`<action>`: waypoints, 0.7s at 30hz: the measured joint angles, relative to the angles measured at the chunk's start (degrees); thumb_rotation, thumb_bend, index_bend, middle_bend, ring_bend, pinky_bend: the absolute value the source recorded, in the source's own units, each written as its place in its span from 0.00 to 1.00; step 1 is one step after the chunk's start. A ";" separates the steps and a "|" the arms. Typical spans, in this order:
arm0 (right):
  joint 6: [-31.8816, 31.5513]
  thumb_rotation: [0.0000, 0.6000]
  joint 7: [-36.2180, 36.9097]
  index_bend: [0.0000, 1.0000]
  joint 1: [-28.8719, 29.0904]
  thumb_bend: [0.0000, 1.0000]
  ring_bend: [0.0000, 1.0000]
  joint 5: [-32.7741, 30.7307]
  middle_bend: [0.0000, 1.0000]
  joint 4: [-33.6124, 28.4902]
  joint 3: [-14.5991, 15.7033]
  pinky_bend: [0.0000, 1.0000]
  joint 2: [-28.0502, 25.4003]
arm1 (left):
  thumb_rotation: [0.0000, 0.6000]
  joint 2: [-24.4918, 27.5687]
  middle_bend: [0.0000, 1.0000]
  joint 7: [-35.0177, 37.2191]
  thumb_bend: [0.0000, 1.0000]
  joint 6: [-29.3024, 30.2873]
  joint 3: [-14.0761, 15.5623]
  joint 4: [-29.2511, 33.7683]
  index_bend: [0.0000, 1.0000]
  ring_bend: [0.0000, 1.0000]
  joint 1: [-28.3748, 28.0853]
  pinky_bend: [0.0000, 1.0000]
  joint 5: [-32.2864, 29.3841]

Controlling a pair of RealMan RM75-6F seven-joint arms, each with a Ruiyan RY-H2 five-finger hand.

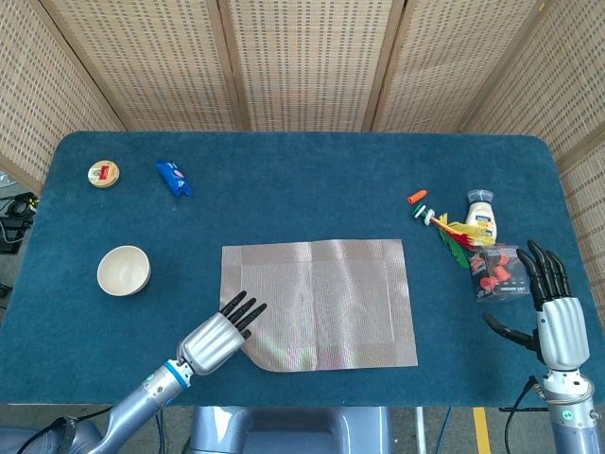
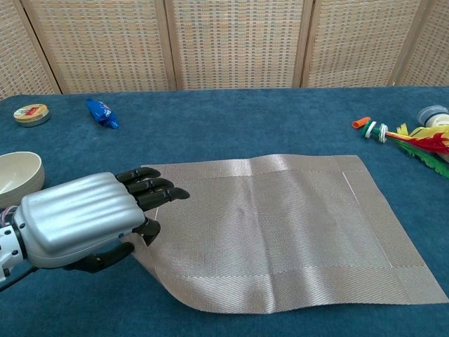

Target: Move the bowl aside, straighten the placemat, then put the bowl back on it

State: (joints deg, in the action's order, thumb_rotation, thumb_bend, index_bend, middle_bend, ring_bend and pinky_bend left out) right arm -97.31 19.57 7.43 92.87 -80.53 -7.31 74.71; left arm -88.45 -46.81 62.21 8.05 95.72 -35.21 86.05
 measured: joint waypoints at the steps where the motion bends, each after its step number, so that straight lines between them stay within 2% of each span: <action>1: 0.02 1.00 0.05 0.08 0.01 0.26 0.00 -0.01 0.00 0.02 -0.01 0.00 -0.01 | 1.00 0.02 0.00 -0.01 0.57 -0.06 0.05 0.17 0.67 0.00 0.12 0.00 0.21; 5: 0.00 1.00 0.13 0.08 0.02 0.26 0.00 0.10 0.00 0.01 0.04 0.00 -0.01 | 1.00 0.26 0.00 -0.09 0.57 -0.09 0.17 0.46 0.64 0.00 0.50 0.00 1.13; 7: 0.00 1.00 0.12 0.08 0.02 0.26 0.00 0.11 0.00 0.04 0.04 0.00 -0.01 | 1.00 0.46 0.00 0.06 0.56 -0.10 0.22 0.59 0.59 0.00 0.68 0.00 1.32; 10: 0.02 1.00 0.16 0.08 0.02 0.26 0.00 0.13 0.00 0.00 0.06 0.00 -0.03 | 1.00 0.81 0.00 0.72 0.47 -0.07 0.37 0.81 0.36 0.00 0.91 0.00 1.83; 12: -0.01 1.00 0.07 0.08 0.03 0.26 0.00 0.27 0.00 0.00 0.11 0.00 -0.01 | 1.00 1.27 0.00 1.13 0.37 0.15 0.56 1.00 0.16 0.00 1.16 0.00 2.42; 14: -0.06 1.00 -0.05 0.08 0.03 0.26 0.00 0.41 0.00 -0.03 0.19 0.00 0.02 | 1.00 1.95 0.00 1.66 0.32 0.65 0.77 1.32 0.05 0.00 1.52 0.00 3.10; 17: -0.12 1.00 -0.19 0.08 0.01 0.26 0.00 0.51 0.00 -0.09 0.23 0.00 -0.01 | 1.00 2.74 0.00 2.80 0.28 1.70 0.89 1.61 0.00 0.00 2.13 0.00 3.97; 21: -0.50 1.00 -0.29 0.08 -0.09 0.26 0.00 0.66 0.00 -0.25 0.20 0.00 -0.10 | 1.00 4.53 0.00 5.07 0.24 3.21 1.21 2.28 0.00 0.00 3.12 0.00 5.13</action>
State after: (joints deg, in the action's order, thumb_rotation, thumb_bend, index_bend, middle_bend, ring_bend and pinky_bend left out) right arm -97.81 19.28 7.34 93.53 -80.78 -7.11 74.61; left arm -83.92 -41.73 65.41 9.26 98.01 -32.09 91.18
